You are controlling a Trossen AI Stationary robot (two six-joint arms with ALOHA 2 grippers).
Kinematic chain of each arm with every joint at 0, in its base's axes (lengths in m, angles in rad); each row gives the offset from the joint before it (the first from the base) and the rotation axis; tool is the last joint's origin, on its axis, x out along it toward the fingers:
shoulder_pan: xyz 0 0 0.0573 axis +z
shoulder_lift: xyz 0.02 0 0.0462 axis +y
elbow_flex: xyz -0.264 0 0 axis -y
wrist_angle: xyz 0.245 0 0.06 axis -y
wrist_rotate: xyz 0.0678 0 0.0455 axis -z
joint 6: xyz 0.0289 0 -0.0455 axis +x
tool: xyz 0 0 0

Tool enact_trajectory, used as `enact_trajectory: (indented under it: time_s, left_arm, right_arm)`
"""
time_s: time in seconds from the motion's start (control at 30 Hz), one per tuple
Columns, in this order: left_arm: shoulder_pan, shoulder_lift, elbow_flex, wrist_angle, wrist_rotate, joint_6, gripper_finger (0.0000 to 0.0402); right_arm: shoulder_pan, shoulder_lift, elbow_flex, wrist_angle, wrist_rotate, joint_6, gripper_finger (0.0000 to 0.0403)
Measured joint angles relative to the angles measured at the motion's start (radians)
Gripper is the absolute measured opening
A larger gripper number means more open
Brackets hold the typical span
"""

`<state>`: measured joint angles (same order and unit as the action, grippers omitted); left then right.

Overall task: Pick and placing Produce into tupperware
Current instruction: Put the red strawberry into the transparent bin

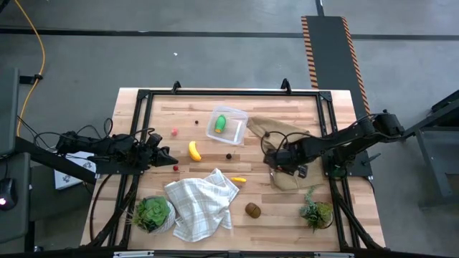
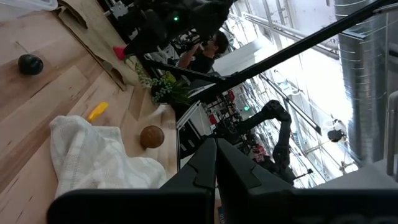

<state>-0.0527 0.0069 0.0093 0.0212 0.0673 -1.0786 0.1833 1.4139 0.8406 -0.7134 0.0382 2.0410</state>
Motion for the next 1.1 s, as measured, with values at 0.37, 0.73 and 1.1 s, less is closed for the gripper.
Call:
enact_trajectory:
  time_s: [0.37, 0.73, 1.1]
  left_arm:
    - [0.000, 0.000, 0.000, 0.000, 0.000, 0.000, 0.0001]
    - [0.000, 0.000, 0.000, 0.000, 0.000, 0.000, 0.0001]
    - [0.000, 0.000, 0.000, 0.000, 0.000, 0.000, 0.0001]
  right_arm:
    - [0.000, 0.000, 0.016, 0.271, 0.130, -0.139, 0.0128]
    - [-0.051, 0.000, 0.016, 0.561, 0.261, -0.332, 0.0128]
    - [-0.209, 0.000, 0.016, 0.793, 0.218, -0.595, 0.0128]
